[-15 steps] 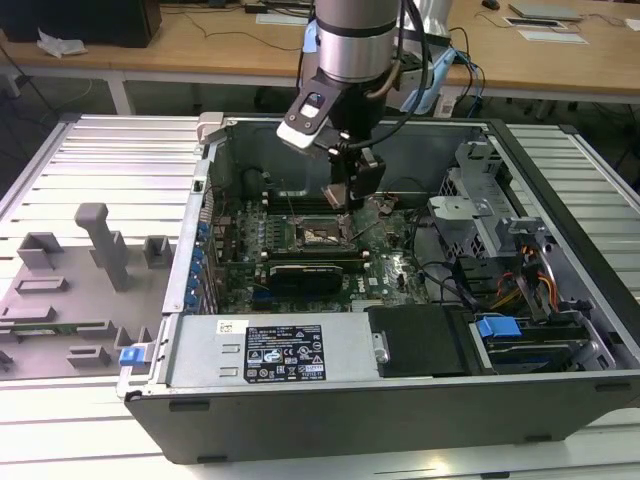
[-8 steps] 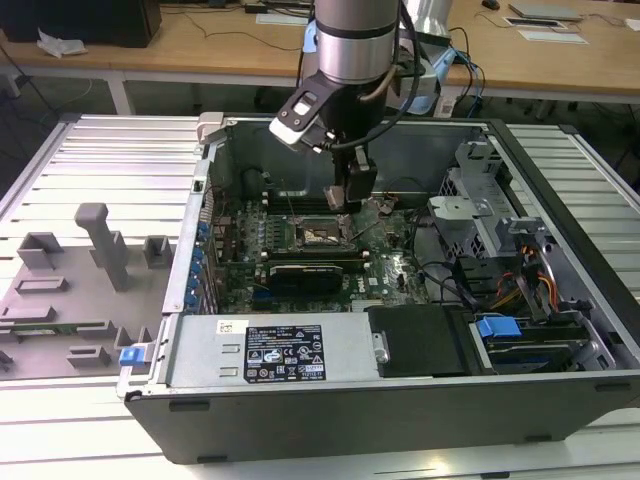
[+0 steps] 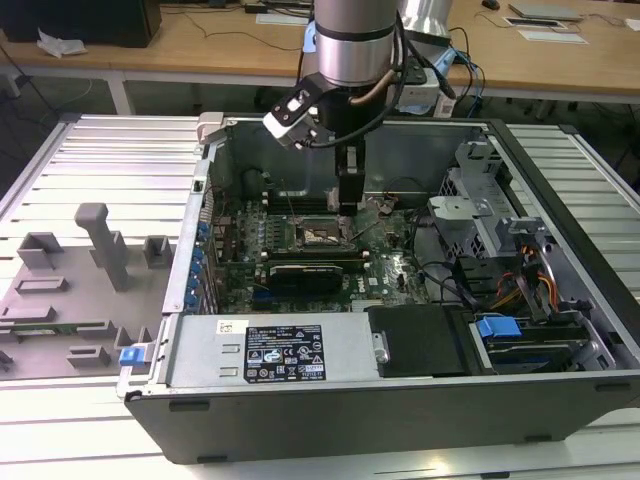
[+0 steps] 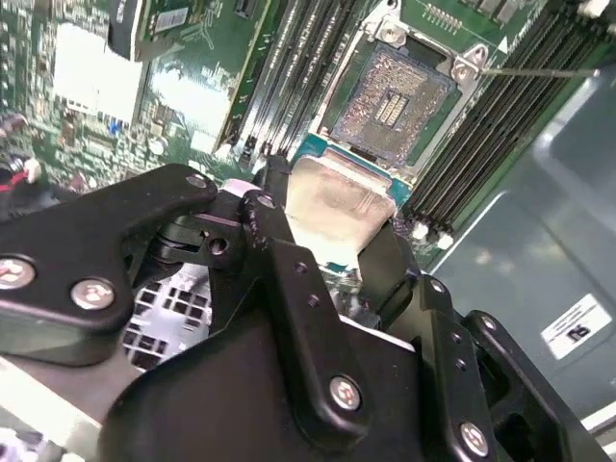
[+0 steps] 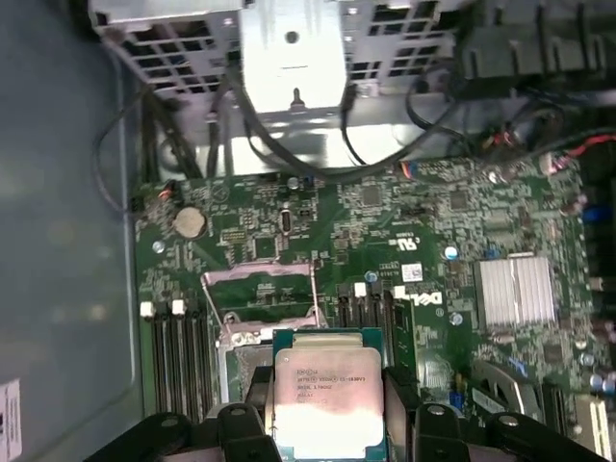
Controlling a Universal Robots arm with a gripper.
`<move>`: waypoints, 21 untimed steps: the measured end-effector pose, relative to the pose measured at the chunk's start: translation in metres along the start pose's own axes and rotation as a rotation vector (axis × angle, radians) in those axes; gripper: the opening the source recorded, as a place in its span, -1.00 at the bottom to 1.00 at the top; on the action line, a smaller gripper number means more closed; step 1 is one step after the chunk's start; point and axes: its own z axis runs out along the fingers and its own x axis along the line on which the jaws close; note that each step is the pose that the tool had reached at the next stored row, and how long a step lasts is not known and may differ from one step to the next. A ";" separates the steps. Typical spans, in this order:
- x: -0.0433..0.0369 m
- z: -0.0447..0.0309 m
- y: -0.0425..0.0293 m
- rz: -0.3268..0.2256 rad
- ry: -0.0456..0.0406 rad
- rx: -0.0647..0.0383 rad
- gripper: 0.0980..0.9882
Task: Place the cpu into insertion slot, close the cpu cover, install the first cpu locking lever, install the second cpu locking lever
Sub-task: 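Place the cpu into insertion slot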
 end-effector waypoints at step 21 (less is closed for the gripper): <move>0.0165 0.0432 -0.0171 -0.119 0.0105 -0.004 0.00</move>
